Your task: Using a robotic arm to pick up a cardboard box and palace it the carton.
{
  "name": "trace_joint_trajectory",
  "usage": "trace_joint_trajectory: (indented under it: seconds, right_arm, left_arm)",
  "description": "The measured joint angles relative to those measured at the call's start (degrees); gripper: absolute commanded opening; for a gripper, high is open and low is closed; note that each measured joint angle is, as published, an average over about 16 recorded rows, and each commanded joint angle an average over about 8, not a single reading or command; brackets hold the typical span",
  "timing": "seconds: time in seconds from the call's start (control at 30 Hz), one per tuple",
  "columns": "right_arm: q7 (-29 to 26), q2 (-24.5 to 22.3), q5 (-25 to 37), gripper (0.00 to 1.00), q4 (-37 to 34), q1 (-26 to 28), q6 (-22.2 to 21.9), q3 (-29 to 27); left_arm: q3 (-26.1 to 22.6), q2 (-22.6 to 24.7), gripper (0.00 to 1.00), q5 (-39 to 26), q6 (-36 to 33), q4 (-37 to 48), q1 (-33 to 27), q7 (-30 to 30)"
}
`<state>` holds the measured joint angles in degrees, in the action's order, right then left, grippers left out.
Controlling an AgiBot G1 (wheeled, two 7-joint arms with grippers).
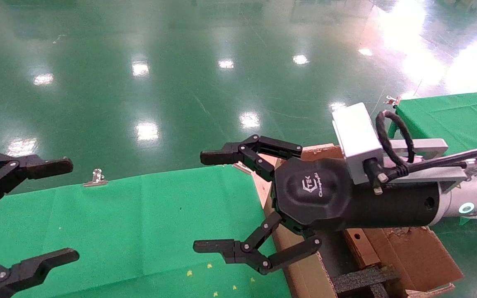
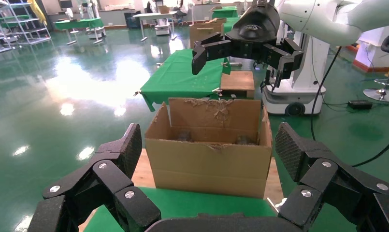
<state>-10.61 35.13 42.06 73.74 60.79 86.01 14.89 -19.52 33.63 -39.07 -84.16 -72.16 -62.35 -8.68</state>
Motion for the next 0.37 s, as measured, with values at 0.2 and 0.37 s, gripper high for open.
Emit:
trace_joint_trajectory:
  seconds: [0.2, 0.37]
  right_arm:
    - [-0.05, -0.04, -0.04, 1.0, -0.07, 0.32, -0.14, 0.49]
    - [-0.08, -0.06, -0.08, 1.0, -0.1, 0.45, -0.19, 0.68]
  left_arm:
    - [0.0, 0.0, 1.0, 0.0, 0.0, 0.0, 0.0, 0.0]
    - [0.0, 0.0, 1.0, 0.0, 0.0, 0.0, 0.0, 0.0]
